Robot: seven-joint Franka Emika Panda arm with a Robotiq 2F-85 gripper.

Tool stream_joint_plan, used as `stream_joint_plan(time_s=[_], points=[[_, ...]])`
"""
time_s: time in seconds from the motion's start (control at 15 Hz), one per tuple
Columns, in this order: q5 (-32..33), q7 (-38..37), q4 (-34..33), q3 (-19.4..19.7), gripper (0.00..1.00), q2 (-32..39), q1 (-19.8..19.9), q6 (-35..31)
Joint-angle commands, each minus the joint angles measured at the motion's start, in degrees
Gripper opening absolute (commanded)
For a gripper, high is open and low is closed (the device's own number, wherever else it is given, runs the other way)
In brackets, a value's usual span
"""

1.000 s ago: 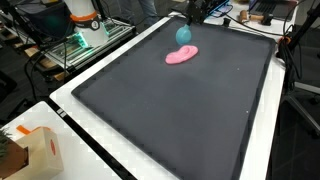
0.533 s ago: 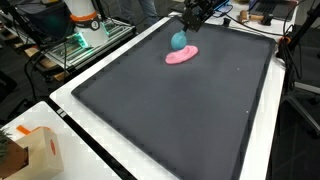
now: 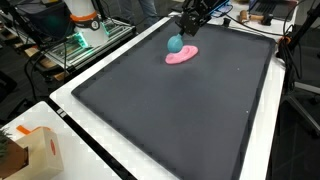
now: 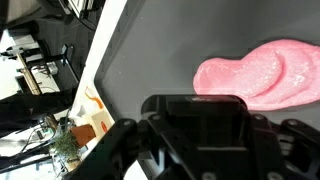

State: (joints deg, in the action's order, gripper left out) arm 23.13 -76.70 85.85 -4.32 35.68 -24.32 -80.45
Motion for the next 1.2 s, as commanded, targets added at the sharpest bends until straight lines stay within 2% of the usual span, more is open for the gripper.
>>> stream_joint_plan(time_s=[0.0,0.67,1.13], points=[[0.8,1.2,-0.3,0.2,0.35,0.1,0.0,1.5],[-0.8,9.1,1.0,-0.4,0.35,-2.3,1.8,-0.1],[-4.1,16.1,1.8,-0.7,0.35,-6.3,3.9,0.4]])
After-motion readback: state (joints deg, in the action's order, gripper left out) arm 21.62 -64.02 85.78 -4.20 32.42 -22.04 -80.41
